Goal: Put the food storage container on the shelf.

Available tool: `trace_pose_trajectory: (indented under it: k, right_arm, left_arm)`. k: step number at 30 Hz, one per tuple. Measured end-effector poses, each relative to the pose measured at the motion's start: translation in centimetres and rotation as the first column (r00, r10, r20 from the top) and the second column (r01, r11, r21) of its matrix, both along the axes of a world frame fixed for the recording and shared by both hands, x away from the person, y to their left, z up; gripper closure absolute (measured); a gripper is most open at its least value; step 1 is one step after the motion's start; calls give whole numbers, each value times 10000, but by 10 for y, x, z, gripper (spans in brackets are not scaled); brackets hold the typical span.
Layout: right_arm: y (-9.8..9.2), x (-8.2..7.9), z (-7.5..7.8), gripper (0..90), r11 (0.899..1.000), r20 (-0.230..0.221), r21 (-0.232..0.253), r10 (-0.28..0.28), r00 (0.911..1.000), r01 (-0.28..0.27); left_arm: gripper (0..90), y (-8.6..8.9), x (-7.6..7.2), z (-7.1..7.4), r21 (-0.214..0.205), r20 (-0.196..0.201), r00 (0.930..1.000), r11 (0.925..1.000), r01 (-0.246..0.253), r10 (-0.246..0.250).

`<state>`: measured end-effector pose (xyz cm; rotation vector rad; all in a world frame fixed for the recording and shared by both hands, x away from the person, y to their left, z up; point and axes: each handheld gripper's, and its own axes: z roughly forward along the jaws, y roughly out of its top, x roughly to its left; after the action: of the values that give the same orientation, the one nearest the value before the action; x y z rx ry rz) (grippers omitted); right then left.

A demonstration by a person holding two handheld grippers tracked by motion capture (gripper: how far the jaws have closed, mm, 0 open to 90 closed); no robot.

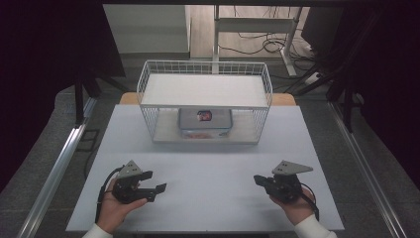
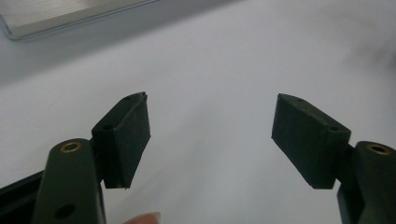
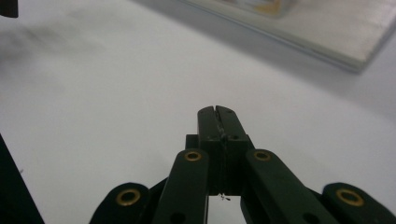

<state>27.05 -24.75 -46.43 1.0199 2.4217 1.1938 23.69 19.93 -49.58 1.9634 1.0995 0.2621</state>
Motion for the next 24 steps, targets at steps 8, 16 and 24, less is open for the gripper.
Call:
trace_pose_trajectory:
  k: [8, 16, 24]
  right_arm:
    - [2, 1, -5, 828, 9994, 59, 125, 312, 9995, -313]
    - [14, -6, -4, 326, 9999, 454, 133, 46, 9990, -52]
    - [8, -1, -9, 278, 9996, 402, 110, -256, 9989, 252]
  left_arm:
    - [273, -1, -2, 0, 203, 65, 9999, 9998, -85, 83]
    - [273, 2, -4, 1, 203, 124, 9999, 9998, -40, 37]
    - [272, 4, -1, 1, 76, 100, 9999, 9999, -117, 116]
